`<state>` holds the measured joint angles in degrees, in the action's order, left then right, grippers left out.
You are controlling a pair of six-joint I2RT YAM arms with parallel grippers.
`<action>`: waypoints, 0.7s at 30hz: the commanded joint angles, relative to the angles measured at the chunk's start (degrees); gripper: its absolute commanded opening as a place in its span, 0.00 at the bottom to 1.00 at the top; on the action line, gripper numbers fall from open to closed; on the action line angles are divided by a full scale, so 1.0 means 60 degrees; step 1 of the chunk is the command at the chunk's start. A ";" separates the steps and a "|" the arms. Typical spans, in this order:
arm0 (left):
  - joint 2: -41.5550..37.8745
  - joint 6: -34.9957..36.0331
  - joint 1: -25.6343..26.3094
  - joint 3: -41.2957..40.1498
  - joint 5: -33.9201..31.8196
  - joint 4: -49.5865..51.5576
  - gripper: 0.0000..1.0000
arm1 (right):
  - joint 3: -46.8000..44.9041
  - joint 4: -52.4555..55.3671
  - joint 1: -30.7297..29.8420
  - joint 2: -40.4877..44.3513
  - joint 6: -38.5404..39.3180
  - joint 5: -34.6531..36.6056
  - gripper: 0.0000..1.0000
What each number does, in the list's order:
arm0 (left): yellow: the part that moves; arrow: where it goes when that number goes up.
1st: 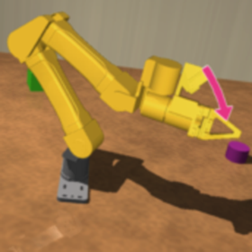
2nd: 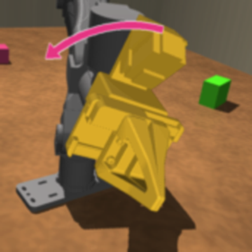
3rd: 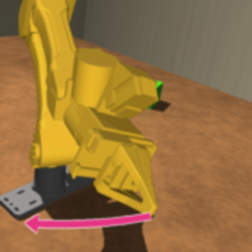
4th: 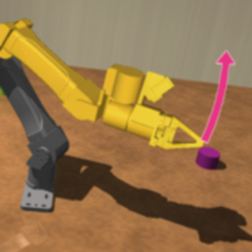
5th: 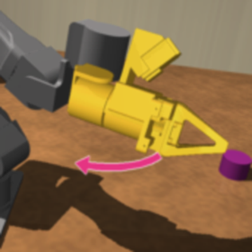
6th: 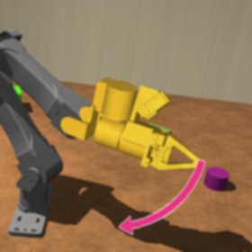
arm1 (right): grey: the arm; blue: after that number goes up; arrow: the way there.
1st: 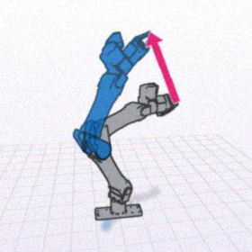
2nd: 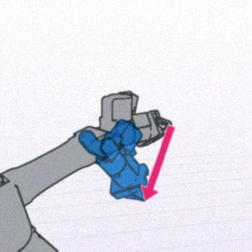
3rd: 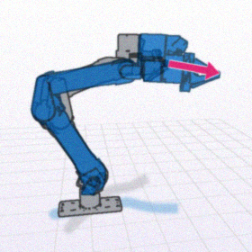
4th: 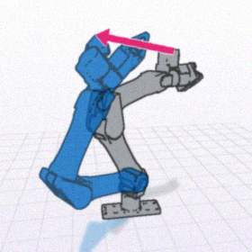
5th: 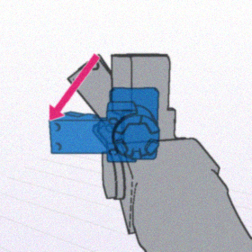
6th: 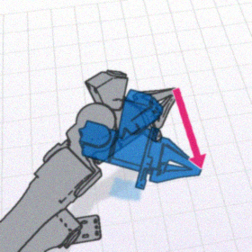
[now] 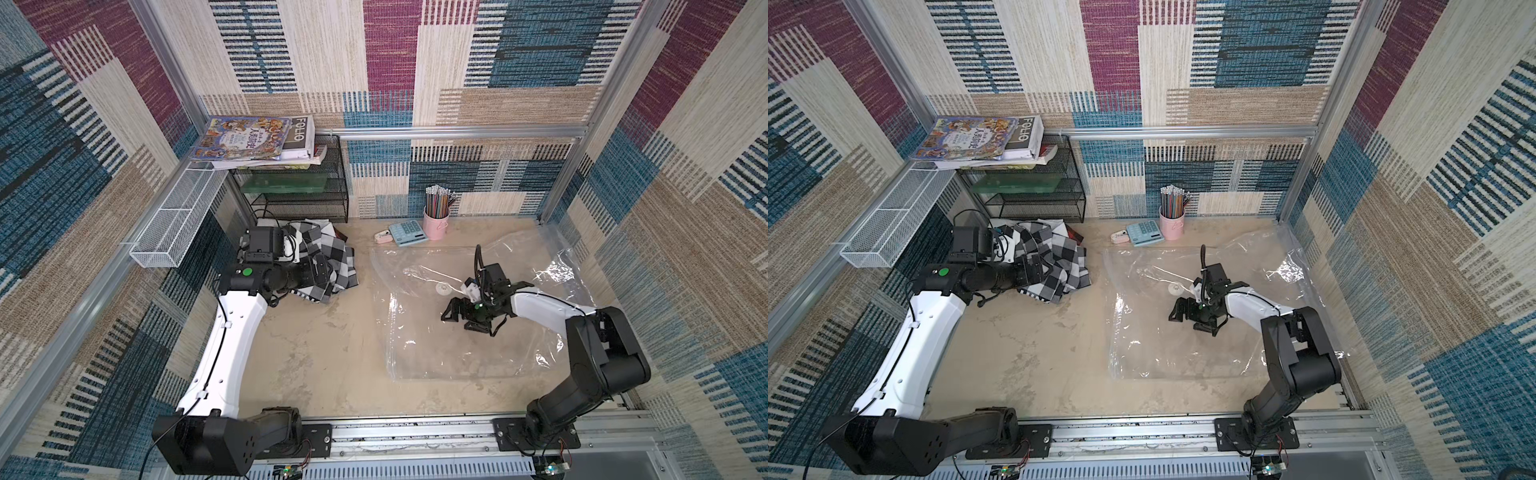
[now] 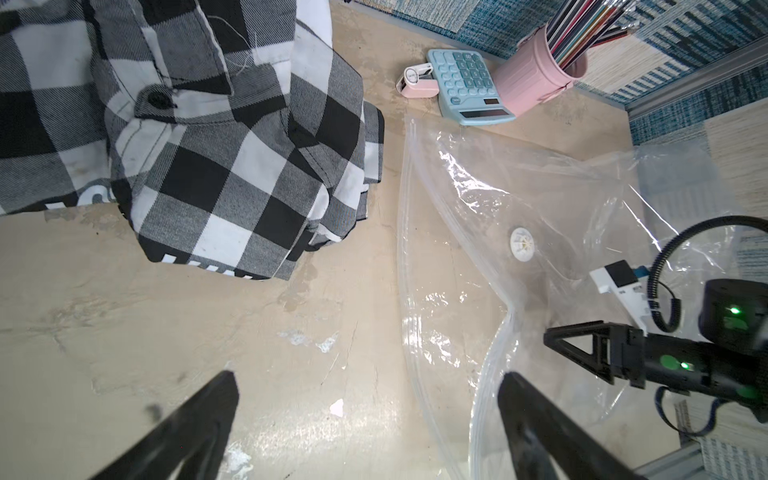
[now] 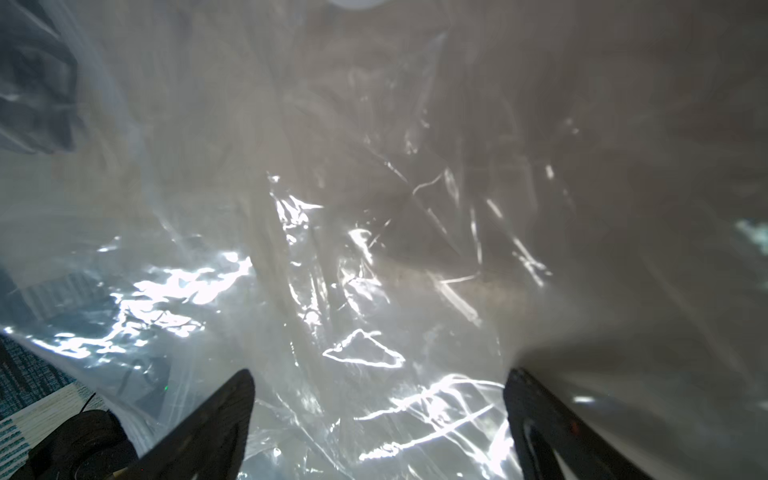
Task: Take the shirt out of the vacuum bag
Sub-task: Move the vacuum bag to the center of the board.
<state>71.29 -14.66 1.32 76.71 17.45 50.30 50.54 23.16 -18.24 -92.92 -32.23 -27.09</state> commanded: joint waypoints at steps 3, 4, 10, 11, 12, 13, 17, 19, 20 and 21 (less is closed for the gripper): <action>-0.0481 -0.0139 -0.0026 -0.0163 -0.0181 -0.0110 1.00 | 0.0495 -0.1359 -0.1076 -0.0831 -0.1395 0.0794 0.96; -0.0527 -0.0110 -0.0030 -0.0117 -0.0341 -0.0030 1.00 | 0.0751 -0.1396 -0.1335 -0.1133 -0.1480 0.0765 0.96; -0.0675 -0.0018 -0.0087 0.0007 -0.0652 0.0146 1.00 | 0.1811 -0.1697 -0.2542 -0.2407 -0.2275 0.0643 0.96; -0.0690 -0.0018 -0.0089 0.0007 -0.0678 0.0163 1.00 | 0.1993 -0.1702 -0.2706 -0.2549 -0.2345 0.0619 0.96; -0.0717 -0.0018 -0.0096 -0.0016 -0.0696 0.0147 1.00 | 0.2145 -0.1615 -0.2833 -0.2624 -0.2378 0.0664 0.97; -0.0733 -0.0039 -0.0103 -0.0051 -0.0711 0.0126 1.00 | 0.2284 -0.1528 -0.2943 -0.2674 -0.2358 0.0730 0.97; -0.0734 -0.0085 -0.0095 -0.0190 -0.0540 0.0081 1.00 | 0.2262 -0.1160 -0.2995 -0.2429 -0.2122 0.0828 0.97; -0.0749 -0.0154 -0.0100 -0.0326 -0.0454 -0.0014 1.00 | 0.2194 -0.0821 -0.2974 -0.2230 -0.1852 0.0960 0.96; -0.0764 -0.0171 -0.0103 -0.0385 -0.0385 -0.0042 1.00 | 0.2141 -0.0732 -0.2949 -0.2122 -0.1730 0.0997 0.96; -0.0777 -0.0228 -0.0099 -0.0459 -0.0301 -0.0107 1.00 | 0.2061 -0.0658 -0.2878 -0.1967 -0.1602 0.1014 0.96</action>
<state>66.92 -15.07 0.75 74.48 14.26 50.68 63.66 12.75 -35.94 -105.73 -43.46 -23.55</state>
